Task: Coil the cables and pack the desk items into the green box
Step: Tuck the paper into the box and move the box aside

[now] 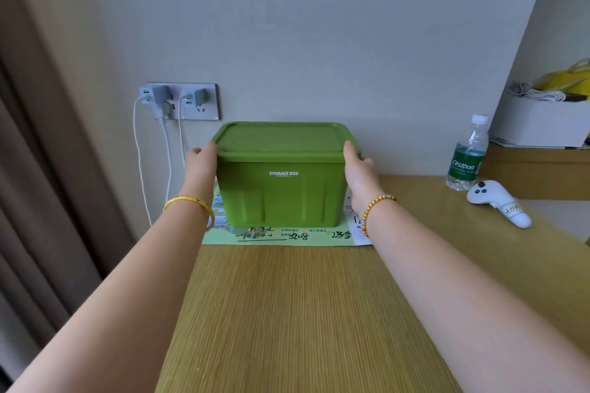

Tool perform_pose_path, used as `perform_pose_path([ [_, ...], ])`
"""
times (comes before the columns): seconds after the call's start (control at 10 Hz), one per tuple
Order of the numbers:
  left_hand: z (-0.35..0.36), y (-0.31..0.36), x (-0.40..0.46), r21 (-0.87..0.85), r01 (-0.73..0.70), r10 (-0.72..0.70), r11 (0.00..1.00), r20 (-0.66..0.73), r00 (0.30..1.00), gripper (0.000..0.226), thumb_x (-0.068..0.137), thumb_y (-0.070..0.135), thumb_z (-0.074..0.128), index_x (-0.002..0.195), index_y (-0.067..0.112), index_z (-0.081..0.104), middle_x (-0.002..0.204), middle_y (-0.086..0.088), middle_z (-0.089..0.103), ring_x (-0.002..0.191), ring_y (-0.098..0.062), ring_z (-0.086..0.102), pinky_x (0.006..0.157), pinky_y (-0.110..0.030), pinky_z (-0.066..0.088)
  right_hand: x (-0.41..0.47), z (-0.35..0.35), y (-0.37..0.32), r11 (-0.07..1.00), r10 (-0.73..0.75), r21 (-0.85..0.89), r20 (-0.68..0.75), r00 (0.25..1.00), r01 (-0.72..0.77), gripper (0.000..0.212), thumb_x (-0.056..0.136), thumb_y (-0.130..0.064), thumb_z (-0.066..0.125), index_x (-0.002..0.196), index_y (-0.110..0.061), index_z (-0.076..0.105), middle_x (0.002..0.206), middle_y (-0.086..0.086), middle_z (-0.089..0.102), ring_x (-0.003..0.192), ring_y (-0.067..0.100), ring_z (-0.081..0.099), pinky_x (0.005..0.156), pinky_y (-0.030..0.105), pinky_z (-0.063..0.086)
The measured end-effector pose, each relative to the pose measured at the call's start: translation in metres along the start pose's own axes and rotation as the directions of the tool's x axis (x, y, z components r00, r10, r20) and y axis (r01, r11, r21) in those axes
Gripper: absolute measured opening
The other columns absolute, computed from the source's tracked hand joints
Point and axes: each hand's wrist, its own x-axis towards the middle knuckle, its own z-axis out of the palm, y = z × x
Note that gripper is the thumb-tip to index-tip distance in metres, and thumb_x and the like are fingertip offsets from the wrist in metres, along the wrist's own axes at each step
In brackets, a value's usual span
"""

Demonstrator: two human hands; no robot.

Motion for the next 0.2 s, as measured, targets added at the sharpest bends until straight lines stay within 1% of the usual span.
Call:
perform_pose_path([
  [0.1, 0.000, 0.001, -0.026, 0.228, -0.035, 0.045, 0.973, -0.041, 0.998, 0.061, 0.094, 0.040, 0.041, 0.142, 0.005, 0.025, 0.142, -0.016, 0.038, 0.126, -0.032, 0.041, 0.098, -0.040, 0.034, -0.024, -0.005, 0.000, 0.990, -0.035, -0.133, 0.020, 0.999, 0.038, 0.062, 0.093, -0.049, 0.041, 0.132, -0.002, 0.032, 0.109, 0.007, 0.051, 0.097, 0.022, 0.051, 0.071, 0.030, 0.041],
  [0.2, -0.002, 0.001, -0.075, 0.255, -0.053, 0.070, 0.965, -0.054, 0.996, 0.064, 0.095, 0.039, 0.041, 0.146, 0.009, 0.015, 0.151, -0.017, 0.023, 0.131, -0.034, 0.035, 0.103, -0.043, 0.032, -0.066, -0.018, -0.004, 0.990, -0.077, -0.120, 0.000, 0.997, 0.077, 0.045, 0.097, -0.032, 0.038, 0.136, -0.010, 0.031, 0.121, 0.010, 0.049, 0.106, 0.023, 0.051, 0.074, 0.028, 0.041],
])
